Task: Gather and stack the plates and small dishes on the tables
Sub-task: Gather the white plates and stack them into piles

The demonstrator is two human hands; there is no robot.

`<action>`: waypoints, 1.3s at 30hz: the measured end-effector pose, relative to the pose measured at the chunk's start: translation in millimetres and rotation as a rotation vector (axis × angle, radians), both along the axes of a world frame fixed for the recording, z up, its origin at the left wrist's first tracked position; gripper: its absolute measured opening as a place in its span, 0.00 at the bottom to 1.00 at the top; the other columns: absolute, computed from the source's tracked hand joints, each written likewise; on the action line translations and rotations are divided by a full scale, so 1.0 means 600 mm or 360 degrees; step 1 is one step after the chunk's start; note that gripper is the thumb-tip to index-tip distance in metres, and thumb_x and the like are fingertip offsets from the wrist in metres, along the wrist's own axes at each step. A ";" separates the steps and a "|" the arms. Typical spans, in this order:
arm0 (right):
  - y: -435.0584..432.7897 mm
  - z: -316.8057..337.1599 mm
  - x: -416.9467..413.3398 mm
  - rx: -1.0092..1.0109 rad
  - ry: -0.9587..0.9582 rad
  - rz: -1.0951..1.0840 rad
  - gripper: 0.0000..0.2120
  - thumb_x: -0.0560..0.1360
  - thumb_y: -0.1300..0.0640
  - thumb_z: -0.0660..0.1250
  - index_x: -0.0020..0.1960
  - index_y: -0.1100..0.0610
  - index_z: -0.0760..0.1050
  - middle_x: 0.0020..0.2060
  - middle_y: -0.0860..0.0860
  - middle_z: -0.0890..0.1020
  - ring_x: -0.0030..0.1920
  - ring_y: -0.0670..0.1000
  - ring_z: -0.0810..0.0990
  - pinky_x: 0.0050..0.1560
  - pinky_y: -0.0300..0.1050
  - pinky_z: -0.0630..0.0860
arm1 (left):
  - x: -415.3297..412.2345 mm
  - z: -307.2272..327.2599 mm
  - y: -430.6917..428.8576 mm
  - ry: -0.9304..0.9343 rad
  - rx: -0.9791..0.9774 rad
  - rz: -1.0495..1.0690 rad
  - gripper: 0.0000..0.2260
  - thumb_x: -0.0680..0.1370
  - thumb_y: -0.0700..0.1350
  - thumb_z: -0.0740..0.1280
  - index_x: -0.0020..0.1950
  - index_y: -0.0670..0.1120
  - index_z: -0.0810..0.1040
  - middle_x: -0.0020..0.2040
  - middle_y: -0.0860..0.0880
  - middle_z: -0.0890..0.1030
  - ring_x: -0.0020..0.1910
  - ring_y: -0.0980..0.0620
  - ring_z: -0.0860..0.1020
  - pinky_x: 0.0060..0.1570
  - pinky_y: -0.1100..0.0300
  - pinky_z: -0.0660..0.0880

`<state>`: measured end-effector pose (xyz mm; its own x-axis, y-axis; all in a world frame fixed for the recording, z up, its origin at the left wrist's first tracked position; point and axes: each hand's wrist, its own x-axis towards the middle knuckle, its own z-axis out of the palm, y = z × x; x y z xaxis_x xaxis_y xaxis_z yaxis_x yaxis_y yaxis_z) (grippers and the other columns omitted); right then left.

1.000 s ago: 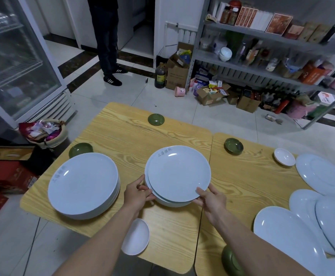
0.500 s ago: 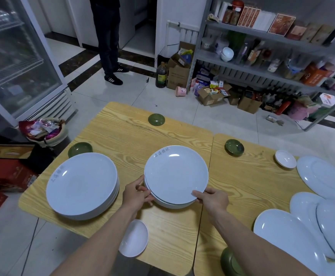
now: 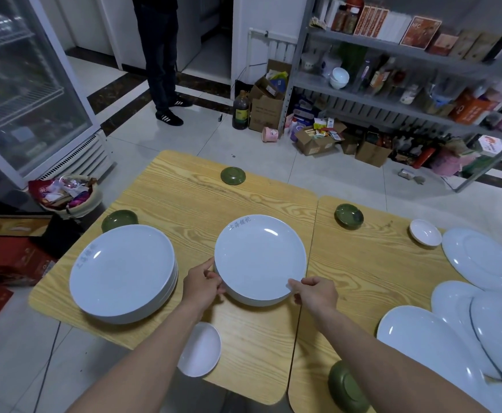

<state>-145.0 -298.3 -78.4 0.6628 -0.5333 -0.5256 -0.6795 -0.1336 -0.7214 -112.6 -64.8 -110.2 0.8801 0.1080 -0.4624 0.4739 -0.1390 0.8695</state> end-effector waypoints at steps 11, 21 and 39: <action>-0.084 0.095 -0.048 -0.1380 0.0215 0.1475 0.40 0.78 0.34 0.58 0.81 0.48 0.45 0.81 0.56 0.48 0.80 0.58 0.46 0.76 0.64 0.43 | -0.010 0.106 -0.099 -0.0707 0.1672 -0.1135 0.25 0.81 0.57 0.58 0.78 0.54 0.61 0.78 0.49 0.60 0.76 0.47 0.59 0.73 0.52 0.58; -0.320 0.165 -0.248 -0.1601 0.0325 0.1154 0.41 0.78 0.32 0.55 0.81 0.47 0.41 0.80 0.58 0.43 0.80 0.62 0.43 0.75 0.68 0.42 | -0.134 0.190 -0.367 -0.0966 0.1793 -0.1420 0.28 0.81 0.59 0.57 0.79 0.56 0.53 0.81 0.49 0.49 0.79 0.45 0.49 0.75 0.45 0.51; -0.703 0.174 -0.567 -0.1343 0.0331 0.0665 0.39 0.80 0.35 0.56 0.81 0.46 0.38 0.80 0.57 0.40 0.80 0.59 0.39 0.77 0.62 0.42 | -0.384 0.227 -0.812 -0.1312 0.1680 -0.1670 0.28 0.82 0.56 0.57 0.80 0.55 0.52 0.81 0.48 0.50 0.79 0.45 0.51 0.74 0.46 0.50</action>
